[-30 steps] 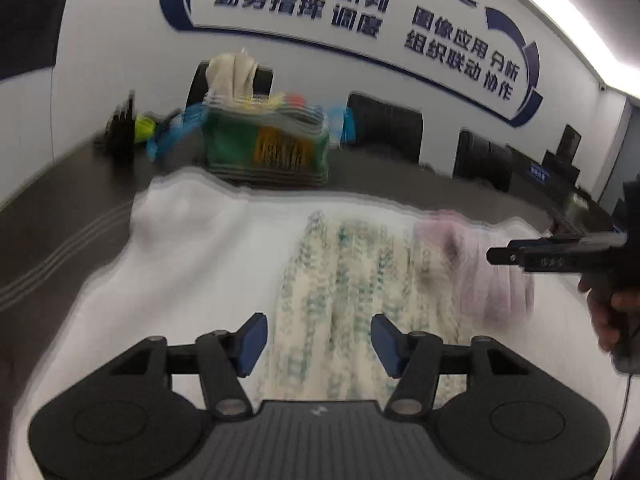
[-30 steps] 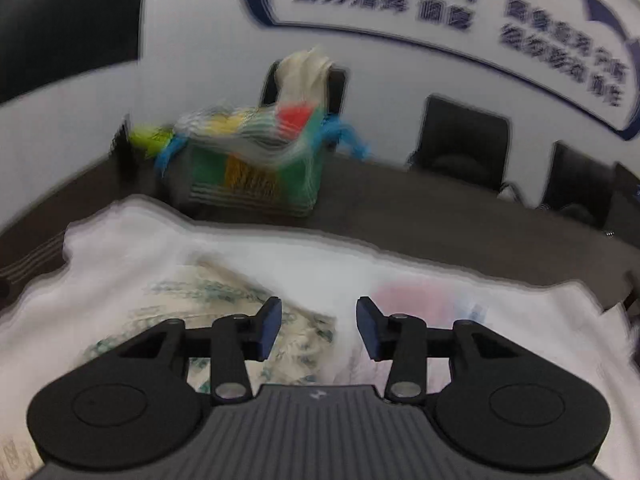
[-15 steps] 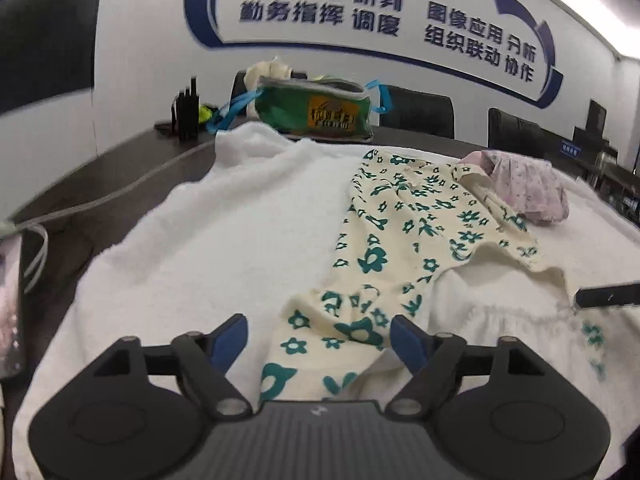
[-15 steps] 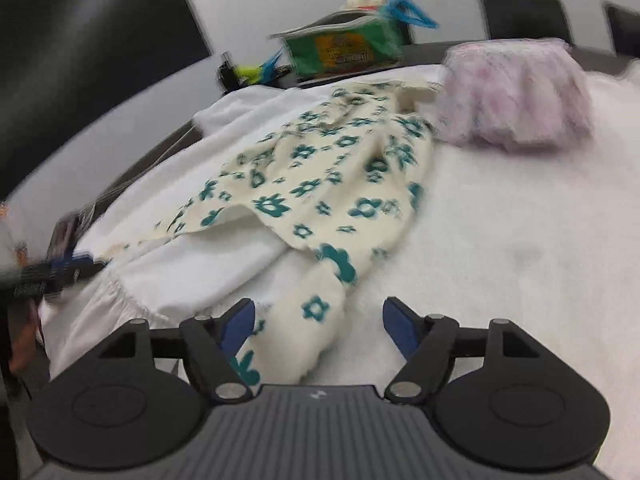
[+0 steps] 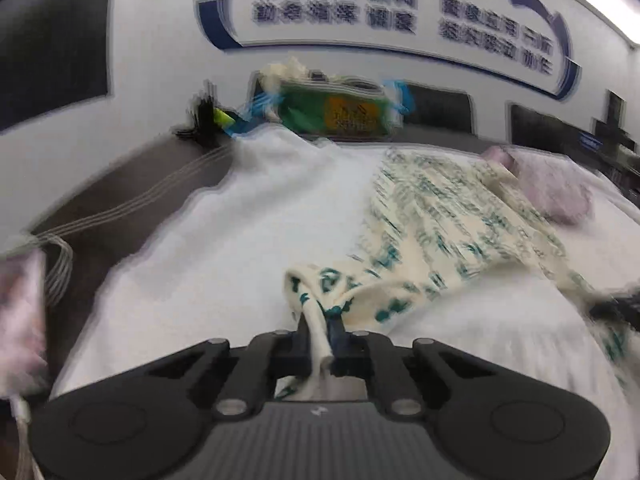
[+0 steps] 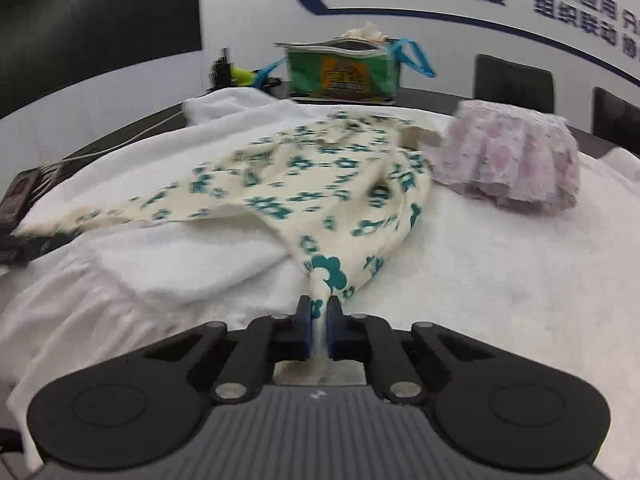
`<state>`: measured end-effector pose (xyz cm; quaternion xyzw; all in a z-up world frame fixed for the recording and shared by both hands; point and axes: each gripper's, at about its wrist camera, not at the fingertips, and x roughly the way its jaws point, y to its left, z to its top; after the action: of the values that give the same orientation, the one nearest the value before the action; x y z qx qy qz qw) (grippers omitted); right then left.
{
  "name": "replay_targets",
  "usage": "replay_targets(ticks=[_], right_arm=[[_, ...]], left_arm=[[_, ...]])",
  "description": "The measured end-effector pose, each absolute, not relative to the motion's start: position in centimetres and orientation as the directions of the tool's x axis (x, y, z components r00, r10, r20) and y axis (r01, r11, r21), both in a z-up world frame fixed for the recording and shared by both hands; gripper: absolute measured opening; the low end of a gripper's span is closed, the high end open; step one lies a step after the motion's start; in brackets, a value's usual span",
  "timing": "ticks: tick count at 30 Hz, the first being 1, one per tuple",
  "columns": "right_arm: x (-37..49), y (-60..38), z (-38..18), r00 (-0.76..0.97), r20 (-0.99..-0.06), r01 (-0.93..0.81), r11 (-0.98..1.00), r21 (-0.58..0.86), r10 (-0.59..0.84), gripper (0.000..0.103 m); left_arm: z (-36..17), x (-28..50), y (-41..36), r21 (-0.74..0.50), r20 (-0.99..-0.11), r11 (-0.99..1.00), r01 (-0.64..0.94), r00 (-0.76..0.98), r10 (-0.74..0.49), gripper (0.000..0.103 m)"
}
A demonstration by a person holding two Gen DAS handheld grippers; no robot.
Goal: Fold clothes
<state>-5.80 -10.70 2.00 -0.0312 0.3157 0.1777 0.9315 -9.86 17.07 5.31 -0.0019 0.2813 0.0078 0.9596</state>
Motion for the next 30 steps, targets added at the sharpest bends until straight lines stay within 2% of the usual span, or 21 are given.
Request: replay_targets(ticks=[2,4,5,6,7,9,10,12,13,16,17,18,19,20,21,23,29,30], right_arm=[[-7.0,-9.5,2.9,0.713,-0.587,-0.4,0.91,0.11,0.384,0.006],[-8.2,-7.9,3.5,0.673,-0.566,-0.471,0.866,0.167,0.475,0.008],[-8.2,-7.6,3.8,0.645,-0.569,-0.501,0.844,0.189,0.51,0.01],[-8.0,-7.3,4.1,0.614,-0.573,-0.529,0.822,0.211,0.542,0.016],[-7.5,-8.1,4.7,0.617,-0.554,-0.528,0.816,0.235,0.559,0.022],[-5.7,-10.8,5.9,0.662,-0.5,-0.488,0.827,0.278,0.559,0.051],[-4.1,-12.4,6.3,0.698,-0.484,-0.444,0.849,0.286,0.528,0.055],[1.2,-15.5,6.3,0.765,-0.507,-0.277,0.913,0.299,0.398,0.054],[4.2,-16.5,5.9,0.763,-0.533,-0.219,0.922,0.32,0.366,0.054],[12.4,-18.5,4.3,0.723,-0.604,-0.096,0.915,0.393,0.335,0.045],[14.4,-18.4,3.6,0.711,-0.628,-0.062,0.919,0.39,0.315,0.039],[16.3,-18.2,2.9,0.7,-0.653,-0.026,0.925,0.38,0.288,0.039],[17.7,-17.9,2.2,0.685,-0.675,-0.004,0.928,0.374,0.275,0.035],[18.4,-17.7,1.7,0.677,-0.682,0.017,0.921,0.389,0.275,0.021],[19.0,-17.6,1.2,0.672,-0.687,0.038,0.913,0.407,0.278,0.007],[17.9,-17.3,1.8,0.684,-0.667,0.013,0.909,0.417,0.296,0.003],[4.8,-20.7,5.5,0.813,-0.477,-0.085,0.877,0.472,0.335,0.002],[1.9,-21.3,5.6,0.83,-0.455,-0.078,0.875,0.478,0.323,0.002]], left_arm=[[5.5,-8.7,18.2,0.007,-0.527,0.994,-0.112,0.844,0.099,0.01],[5.7,-8.4,18.4,0.025,-0.539,0.984,-0.177,0.826,0.163,0.019],[5.9,-8.7,18.1,0.031,-0.548,0.981,-0.189,0.818,0.175,0.028],[6.4,-9.9,17.1,-0.004,-0.531,0.988,-0.155,0.837,0.13,0.038],[6.9,-11.1,16.1,-0.038,-0.512,0.992,-0.12,0.855,0.084,0.044],[7.8,-13.4,13.5,-0.108,-0.488,0.994,0.01,0.871,-0.062,0.06],[8.1,-14.3,11.8,-0.142,-0.482,0.985,0.097,0.862,-0.155,0.063],[8.2,-15.1,7.4,-0.154,-0.517,0.949,0.274,0.796,-0.314,0.066],[7.9,-15.2,5.4,-0.132,-0.53,0.939,0.319,0.778,-0.338,0.066],[6.2,-14.7,-0.2,0.013,-0.554,0.946,0.322,0.791,-0.262,0.066],[5.6,-14.4,-1.5,0.071,-0.55,0.949,0.306,0.806,-0.218,0.066],[5.2,-14.2,-2.1,0.109,-0.55,0.952,0.287,0.815,-0.183,0.064],[4.9,-14.0,-2.3,0.132,-0.545,0.95,0.282,0.821,-0.168,0.057],[4.7,-14.1,-1.8,0.142,-0.544,0.945,0.295,0.821,-0.174,0.017],[5.0,-14.3,-0.3,0.124,-0.554,0.942,0.313,0.809,-0.196,0.004],[5.6,-14.6,2.6,0.092,-0.569,0.935,0.342,0.789,-0.233,0.003],[10.0,-18.5,13.8,0.162,-0.449,0.975,0.155,0.891,-0.067,0.0],[10.2,-19.0,14.8,0.162,-0.448,0.973,0.165,0.891,-0.076,0.0]])
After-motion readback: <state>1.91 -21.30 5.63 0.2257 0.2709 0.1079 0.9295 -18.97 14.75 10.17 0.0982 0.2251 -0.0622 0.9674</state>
